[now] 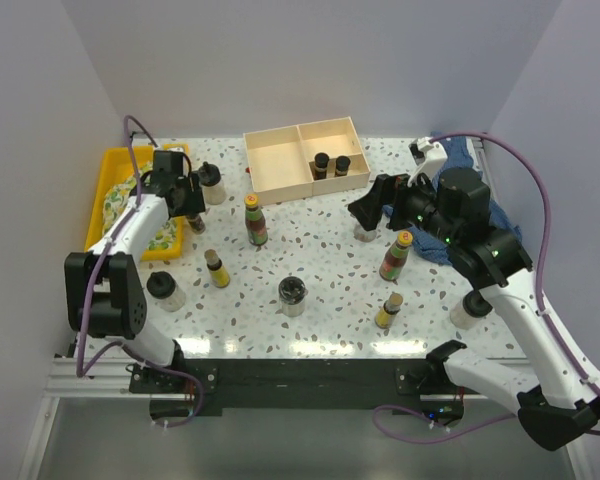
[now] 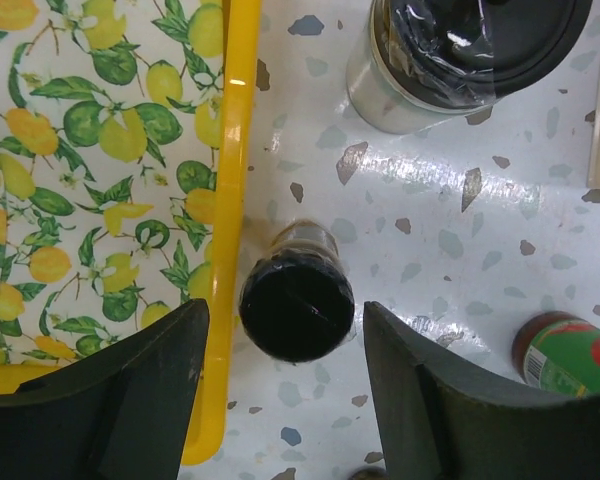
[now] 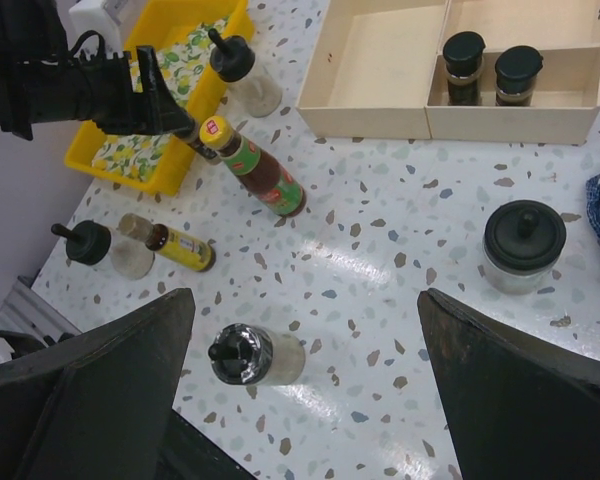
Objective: Organize the condiment bottles
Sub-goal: Pick up the bottle from the center of the board, then place the bottle at the center of the board.
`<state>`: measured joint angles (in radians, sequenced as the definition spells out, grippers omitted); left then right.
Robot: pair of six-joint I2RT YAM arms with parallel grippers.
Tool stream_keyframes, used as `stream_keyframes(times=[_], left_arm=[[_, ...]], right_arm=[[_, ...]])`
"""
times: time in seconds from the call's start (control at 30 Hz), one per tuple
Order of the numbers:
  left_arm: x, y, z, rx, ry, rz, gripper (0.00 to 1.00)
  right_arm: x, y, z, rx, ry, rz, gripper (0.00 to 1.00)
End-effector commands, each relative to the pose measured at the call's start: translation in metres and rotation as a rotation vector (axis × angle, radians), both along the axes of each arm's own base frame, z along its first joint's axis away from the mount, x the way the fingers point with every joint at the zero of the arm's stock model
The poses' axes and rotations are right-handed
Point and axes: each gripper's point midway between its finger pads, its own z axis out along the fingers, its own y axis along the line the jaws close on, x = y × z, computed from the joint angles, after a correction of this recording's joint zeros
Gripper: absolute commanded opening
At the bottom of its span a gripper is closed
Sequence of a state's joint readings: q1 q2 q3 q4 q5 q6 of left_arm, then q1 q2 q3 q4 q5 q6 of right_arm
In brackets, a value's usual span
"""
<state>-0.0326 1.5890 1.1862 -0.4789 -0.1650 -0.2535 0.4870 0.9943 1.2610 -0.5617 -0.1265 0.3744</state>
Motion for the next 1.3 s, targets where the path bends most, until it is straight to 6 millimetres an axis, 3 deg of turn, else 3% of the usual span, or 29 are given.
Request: stream_keyframes(times=[0.0, 0.3, 0.5, 0.53, 0.7, 0.73, 0.9, 0.97, 1.0, 1.03, 1.27], left_arm=[[0.02, -0.001, 0.003, 0.002, -0.022, -0.025, 0.67], [0.022, 0.006, -0.008, 0.046, -0.005, -0.028, 0.57], [0.02, 0.004, 0.001, 0.046, -0.009, -0.038, 0.29], [0.022, 0.004, 0.011, 0.047, -0.032, -0.039, 0.21], [0.022, -0.005, 0.051, 0.046, -0.093, -0.053, 0.0], [0.025, -0.008, 0.068, 0.045, -0.128, -0.059, 0.0], [0.019, -0.043, 0.11, 0.021, -0.158, -0.142, 0.0], [0.022, -0.054, 0.137, 0.028, -0.212, -0.156, 0.0], [0.019, -0.071, 0.143, 0.033, -0.213, -0.191, 0.0], [0.021, -0.078, 0.162, 0.035, -0.251, -0.202, 0.0], [0.025, -0.142, 0.211, -0.07, -0.362, -0.342, 0.0]], right_arm=[[-0.004, -0.002, 0.009, 0.001, -0.036, 0.013, 0.99], [-0.004, 0.0, 0.008, 0.009, -0.029, 0.015, 0.99], [-0.006, 0.001, 0.007, 0.013, -0.022, 0.024, 0.99], [-0.007, 0.001, 0.007, 0.011, -0.022, 0.024, 0.98], [-0.01, 0.001, 0.009, 0.028, -0.023, 0.028, 0.99], [-0.011, 0.002, 0.011, 0.035, -0.026, 0.035, 0.99], [-0.014, 0.002, 0.014, 0.048, -0.026, 0.041, 0.99], [-0.014, 0.0, 0.014, 0.046, -0.027, 0.032, 0.99], [-0.014, -0.001, 0.013, 0.044, -0.027, 0.028, 0.99], [-0.015, -0.001, 0.013, 0.044, -0.028, 0.026, 0.99], [-0.014, -0.01, 0.014, 0.038, -0.041, -0.018, 0.99]])
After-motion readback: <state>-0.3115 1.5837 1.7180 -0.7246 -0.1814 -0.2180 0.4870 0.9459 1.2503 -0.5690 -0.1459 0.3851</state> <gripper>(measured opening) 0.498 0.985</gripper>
